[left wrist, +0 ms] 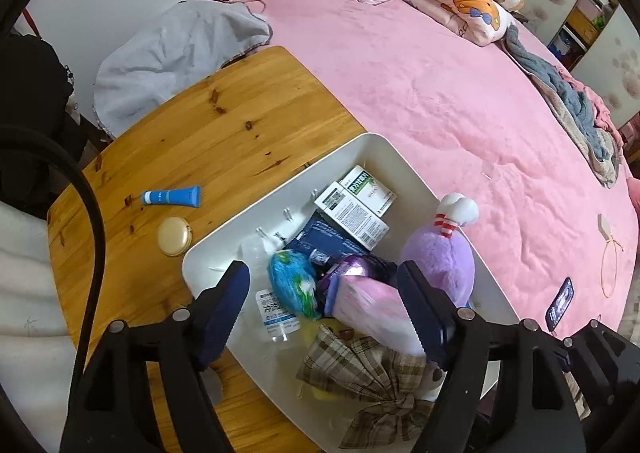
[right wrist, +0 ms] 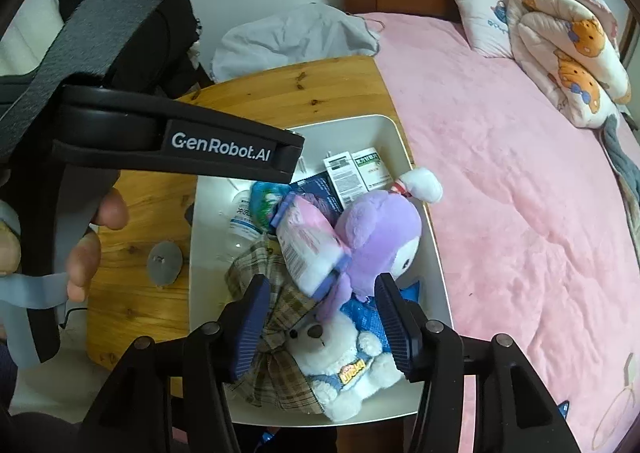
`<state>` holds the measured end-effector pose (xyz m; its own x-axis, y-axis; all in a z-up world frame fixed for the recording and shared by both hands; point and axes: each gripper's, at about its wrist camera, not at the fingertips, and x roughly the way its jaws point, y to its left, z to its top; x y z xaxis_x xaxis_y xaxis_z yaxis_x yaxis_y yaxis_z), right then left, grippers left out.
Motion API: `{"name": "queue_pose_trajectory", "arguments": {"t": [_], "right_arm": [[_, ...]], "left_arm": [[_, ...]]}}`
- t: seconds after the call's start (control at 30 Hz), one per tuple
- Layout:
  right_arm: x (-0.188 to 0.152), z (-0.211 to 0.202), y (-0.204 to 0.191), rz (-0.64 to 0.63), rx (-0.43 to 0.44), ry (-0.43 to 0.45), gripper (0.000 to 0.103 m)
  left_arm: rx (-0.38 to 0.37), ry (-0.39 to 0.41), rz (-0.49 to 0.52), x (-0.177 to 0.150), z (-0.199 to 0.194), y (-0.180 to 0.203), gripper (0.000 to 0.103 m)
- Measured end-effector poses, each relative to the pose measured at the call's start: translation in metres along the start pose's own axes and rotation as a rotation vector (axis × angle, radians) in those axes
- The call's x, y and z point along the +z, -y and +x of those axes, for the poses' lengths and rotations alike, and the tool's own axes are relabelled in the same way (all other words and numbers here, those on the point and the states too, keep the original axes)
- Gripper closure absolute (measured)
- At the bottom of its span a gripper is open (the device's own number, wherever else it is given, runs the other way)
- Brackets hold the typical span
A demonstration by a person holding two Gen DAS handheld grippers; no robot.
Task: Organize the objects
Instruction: 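Carry the tin and packet over the white tray and open both grippers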
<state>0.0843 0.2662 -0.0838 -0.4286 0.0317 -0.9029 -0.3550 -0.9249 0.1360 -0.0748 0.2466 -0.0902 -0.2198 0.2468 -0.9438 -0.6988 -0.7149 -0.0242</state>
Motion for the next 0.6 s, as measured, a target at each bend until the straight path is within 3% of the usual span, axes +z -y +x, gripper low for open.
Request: {"name": "queue_pose_trajectory", "arguments": {"t": [0.6], "right_arm": [[0.018,0.0,-0.022,-0.081,0.039,0.015,0.048]], "left_arm": [[0.047,0.072,-0.13,-0.006,-0.037,-0.048,0.023]]}}
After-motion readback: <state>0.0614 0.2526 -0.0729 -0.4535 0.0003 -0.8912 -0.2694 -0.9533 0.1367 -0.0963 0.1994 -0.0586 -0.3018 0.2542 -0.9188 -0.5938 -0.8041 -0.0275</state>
